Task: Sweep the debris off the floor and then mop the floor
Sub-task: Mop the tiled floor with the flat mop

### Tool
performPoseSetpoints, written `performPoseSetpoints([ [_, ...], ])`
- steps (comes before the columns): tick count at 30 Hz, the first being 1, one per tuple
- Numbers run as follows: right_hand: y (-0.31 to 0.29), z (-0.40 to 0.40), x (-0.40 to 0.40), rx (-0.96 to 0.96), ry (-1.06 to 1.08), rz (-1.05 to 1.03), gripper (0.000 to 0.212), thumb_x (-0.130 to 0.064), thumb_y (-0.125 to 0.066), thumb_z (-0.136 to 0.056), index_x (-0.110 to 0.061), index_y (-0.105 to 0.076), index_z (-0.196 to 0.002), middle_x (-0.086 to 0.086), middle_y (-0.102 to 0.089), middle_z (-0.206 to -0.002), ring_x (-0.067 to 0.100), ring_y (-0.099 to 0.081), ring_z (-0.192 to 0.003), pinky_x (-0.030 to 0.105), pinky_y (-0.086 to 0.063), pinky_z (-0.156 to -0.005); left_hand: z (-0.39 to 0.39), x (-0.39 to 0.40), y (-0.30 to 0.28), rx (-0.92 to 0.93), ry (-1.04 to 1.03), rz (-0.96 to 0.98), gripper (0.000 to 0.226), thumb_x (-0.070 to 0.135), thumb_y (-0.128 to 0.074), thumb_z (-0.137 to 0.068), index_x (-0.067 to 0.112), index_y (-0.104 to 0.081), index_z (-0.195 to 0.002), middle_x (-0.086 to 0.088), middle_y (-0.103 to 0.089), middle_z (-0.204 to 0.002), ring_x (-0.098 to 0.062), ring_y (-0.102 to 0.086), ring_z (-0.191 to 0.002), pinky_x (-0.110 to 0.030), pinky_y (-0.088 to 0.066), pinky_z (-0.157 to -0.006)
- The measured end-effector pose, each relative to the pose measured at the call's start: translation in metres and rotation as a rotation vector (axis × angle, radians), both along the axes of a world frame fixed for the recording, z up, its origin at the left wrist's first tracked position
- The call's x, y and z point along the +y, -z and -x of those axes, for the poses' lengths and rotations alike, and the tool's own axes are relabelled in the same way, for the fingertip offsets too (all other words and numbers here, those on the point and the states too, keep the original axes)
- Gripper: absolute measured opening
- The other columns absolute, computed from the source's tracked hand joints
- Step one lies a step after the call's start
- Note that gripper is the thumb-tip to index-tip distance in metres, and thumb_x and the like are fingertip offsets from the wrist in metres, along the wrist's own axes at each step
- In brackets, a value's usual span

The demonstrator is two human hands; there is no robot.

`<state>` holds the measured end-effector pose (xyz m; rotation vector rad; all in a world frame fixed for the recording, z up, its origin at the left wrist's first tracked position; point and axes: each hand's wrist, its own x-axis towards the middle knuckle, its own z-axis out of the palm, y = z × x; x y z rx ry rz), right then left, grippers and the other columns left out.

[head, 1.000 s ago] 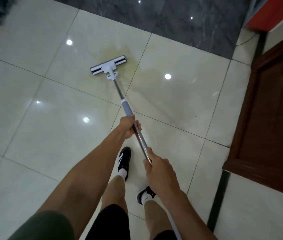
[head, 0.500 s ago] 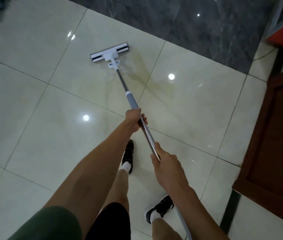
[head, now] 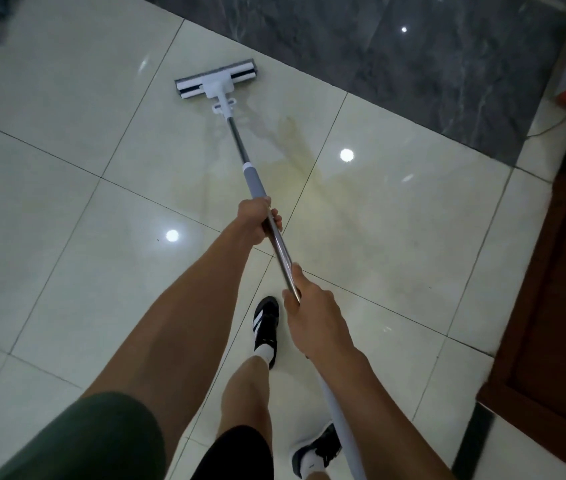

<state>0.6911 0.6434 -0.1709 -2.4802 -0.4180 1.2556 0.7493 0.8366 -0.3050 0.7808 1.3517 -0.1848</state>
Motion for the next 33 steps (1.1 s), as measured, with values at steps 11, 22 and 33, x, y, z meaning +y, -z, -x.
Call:
performPoseSetpoints([
  [11,-0.022,0.105,-0.184,0.037,-0.041,0.003,0.058,-0.038,-0.039,-0.106,-0.040,-0.013,-0.158,0.002,-0.059,-0.093,0.015,-0.059,-0.079,0.031,-0.053,-0.074,0.116,-0.180,-0.012,0.018,-0.005,0.069,0.012,0.016,-0.046,-0.104,0.004,-0.047,-0.105,-0.008,-0.048,-0.073,-0.021,-0.050,-0.057,-0.034,-0.048,-0.052],
  [22,-0.046,0.178,-0.313,0.035,-0.099,0.006,0.055,-0.041,-0.036,-0.106,-0.039,-0.016,-0.157,0.004,-0.062,-0.093,0.020,-0.063,-0.083,0.034,-0.053,-0.074,0.204,-0.313,-0.030,0.051,-0.083,0.069,0.015,0.018,-0.049,-0.104,0.003,-0.047,-0.103,-0.009,-0.049,-0.075,-0.022,-0.052,-0.059,-0.036,-0.048,-0.055],
  [33,-0.033,0.152,-0.263,0.027,-0.151,0.025,0.055,-0.041,-0.036,-0.107,-0.035,-0.017,-0.158,-0.001,-0.056,-0.085,0.012,-0.060,-0.075,0.028,-0.052,-0.067,0.181,-0.259,-0.020,0.033,-0.119,0.061,0.013,0.016,-0.050,-0.103,0.003,-0.047,-0.104,-0.009,-0.047,-0.071,-0.022,-0.049,-0.052,-0.031,-0.047,-0.049],
])
